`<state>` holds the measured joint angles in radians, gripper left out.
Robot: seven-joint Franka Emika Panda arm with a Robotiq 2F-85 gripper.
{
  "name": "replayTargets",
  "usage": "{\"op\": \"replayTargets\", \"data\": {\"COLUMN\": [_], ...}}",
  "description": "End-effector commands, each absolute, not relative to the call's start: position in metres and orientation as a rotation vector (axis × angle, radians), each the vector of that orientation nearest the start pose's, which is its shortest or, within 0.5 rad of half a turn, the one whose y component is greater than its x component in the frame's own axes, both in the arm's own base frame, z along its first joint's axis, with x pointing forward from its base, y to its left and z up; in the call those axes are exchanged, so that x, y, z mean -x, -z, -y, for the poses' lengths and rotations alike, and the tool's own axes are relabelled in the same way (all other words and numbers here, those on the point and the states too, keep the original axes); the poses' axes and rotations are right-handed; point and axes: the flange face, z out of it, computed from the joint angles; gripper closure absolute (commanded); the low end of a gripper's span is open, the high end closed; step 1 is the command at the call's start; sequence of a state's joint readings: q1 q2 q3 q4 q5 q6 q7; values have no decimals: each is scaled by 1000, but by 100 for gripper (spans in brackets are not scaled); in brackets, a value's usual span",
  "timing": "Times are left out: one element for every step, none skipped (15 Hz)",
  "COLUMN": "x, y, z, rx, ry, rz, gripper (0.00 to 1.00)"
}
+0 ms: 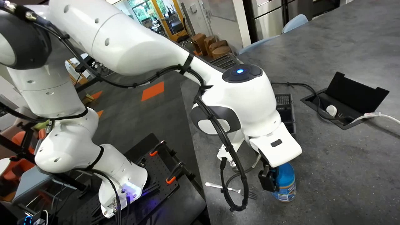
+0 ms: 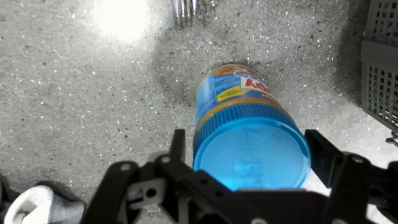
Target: Move the blue jar to the right
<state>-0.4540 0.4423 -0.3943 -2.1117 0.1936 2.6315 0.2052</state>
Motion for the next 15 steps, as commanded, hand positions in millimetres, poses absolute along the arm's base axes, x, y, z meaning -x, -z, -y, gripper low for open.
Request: {"op": "replayTargets", "data": {"x": [-392,-392,-392,-391,-391,-390,-390,-388,-386,-382,-378,-374,-369,-363,-359], "y": [-250,-256,-261,-268,-274,-281,-287,-293,-298,-307,-314,-321,-329,-338,-345], "z": [447,445,444,441,436,430,425,420,416,410,405,402,398,395,393], "rx": [2676,2673,2671,2666,2661,2660,2655,2651,2657,2658,2650,2651,2649,2647,2651], "ry": [192,205,210,221,220,214,208,196,180,160,155,147,149,154,168], "rz": [-1801,-1797,-1794,-1779,-1769,-1763,-1751,-1757,-1757,-1728,-1731,-1743,-1762,-1776,-1796], "gripper": [0,0,0,0,0,0,0,0,0,0,0,0,0,0,0]}}
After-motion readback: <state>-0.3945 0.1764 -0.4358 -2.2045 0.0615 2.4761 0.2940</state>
